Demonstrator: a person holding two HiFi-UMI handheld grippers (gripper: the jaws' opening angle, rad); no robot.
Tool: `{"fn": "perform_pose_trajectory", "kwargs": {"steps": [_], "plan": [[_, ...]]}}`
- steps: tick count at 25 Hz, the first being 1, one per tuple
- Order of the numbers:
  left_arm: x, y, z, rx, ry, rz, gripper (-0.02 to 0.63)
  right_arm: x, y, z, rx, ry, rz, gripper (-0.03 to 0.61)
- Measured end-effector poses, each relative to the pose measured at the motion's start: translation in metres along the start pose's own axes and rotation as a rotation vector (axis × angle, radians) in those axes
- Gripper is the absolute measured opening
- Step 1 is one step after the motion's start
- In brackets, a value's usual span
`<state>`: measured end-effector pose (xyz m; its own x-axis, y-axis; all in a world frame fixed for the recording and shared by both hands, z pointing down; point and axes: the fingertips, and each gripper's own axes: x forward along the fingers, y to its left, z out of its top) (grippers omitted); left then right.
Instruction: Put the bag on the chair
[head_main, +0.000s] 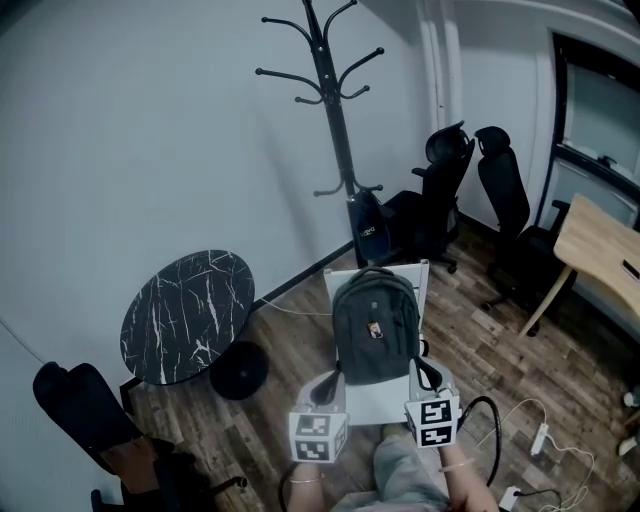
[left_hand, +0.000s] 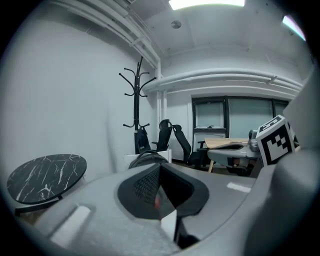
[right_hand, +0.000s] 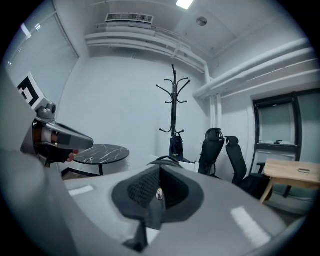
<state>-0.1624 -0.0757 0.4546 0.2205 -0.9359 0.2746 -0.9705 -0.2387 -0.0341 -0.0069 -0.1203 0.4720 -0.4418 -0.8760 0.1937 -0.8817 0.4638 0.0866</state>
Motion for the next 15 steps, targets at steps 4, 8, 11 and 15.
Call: {"fn": "perform_pose_trajectory", "kwargs": {"steps": [4, 8, 11, 15], "plan": [[-0.021, -0.008, 0.011, 0.006, -0.039, 0.006, 0.011, -0.023, 0.008, 0.010, 0.018, -0.005, 0.008, 0.003], [-0.037, -0.016, 0.026, -0.023, -0.102, 0.004, 0.009, -0.042, 0.017, 0.019, 0.018, -0.006, 0.033, 0.003], [-0.042, -0.020, 0.034, -0.009, -0.130, 0.014, 0.009, -0.051, 0.020, 0.025, 0.012, -0.021, 0.044, 0.003], [-0.044, -0.026, 0.038, -0.006, -0.151, 0.009, 0.009, -0.057, 0.019, 0.037, 0.033, -0.048, 0.068, 0.003]]}}
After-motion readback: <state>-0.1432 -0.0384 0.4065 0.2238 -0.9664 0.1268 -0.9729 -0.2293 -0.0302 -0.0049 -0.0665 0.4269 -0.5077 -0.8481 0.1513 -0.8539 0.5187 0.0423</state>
